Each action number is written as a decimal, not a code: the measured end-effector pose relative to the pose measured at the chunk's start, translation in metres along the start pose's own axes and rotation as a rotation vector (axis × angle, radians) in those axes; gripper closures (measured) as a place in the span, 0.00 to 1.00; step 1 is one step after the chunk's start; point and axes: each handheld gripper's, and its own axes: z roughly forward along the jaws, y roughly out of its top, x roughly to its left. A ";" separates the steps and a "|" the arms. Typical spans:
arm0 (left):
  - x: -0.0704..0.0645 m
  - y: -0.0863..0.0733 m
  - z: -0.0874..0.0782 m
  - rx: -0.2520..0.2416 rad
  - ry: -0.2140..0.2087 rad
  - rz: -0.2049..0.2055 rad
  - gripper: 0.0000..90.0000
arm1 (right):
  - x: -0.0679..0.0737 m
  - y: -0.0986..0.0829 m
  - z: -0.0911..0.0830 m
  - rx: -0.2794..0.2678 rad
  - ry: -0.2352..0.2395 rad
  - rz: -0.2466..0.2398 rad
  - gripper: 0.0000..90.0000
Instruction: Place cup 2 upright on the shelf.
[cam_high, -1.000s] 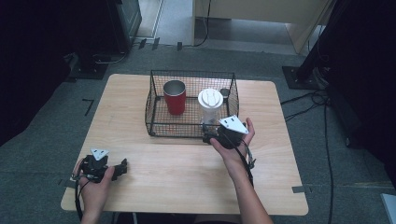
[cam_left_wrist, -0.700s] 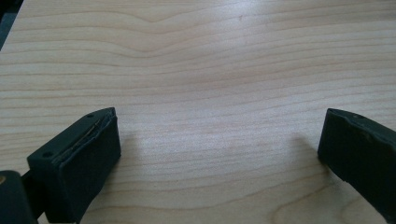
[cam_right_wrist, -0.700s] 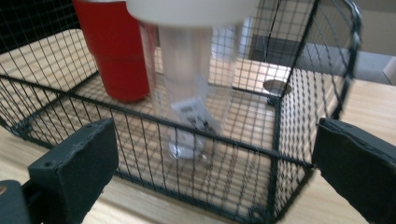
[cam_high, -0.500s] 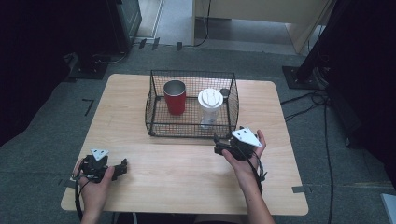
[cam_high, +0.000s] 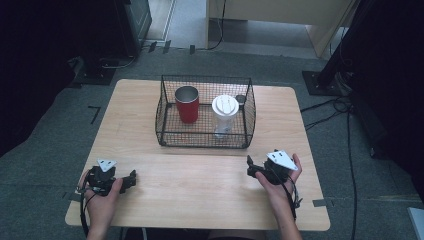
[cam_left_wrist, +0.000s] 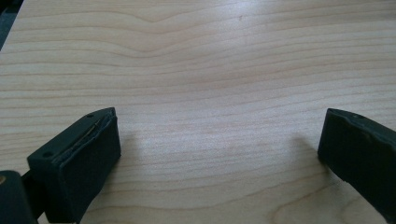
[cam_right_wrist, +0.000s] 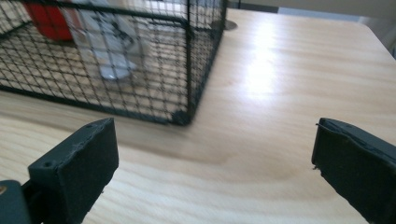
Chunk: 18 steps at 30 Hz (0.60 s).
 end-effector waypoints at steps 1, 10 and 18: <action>0.000 0.000 0.000 0.000 0.000 0.000 0.00 | -0.002 -0.003 -0.001 0.005 -0.005 0.004 0.01; 0.000 0.000 0.000 0.000 0.000 0.000 0.00 | -0.022 -0.022 -0.008 0.057 -0.043 0.006 0.01; 0.000 0.000 0.000 0.000 0.000 -0.001 0.00 | -0.045 -0.037 -0.016 0.106 -0.083 0.040 0.01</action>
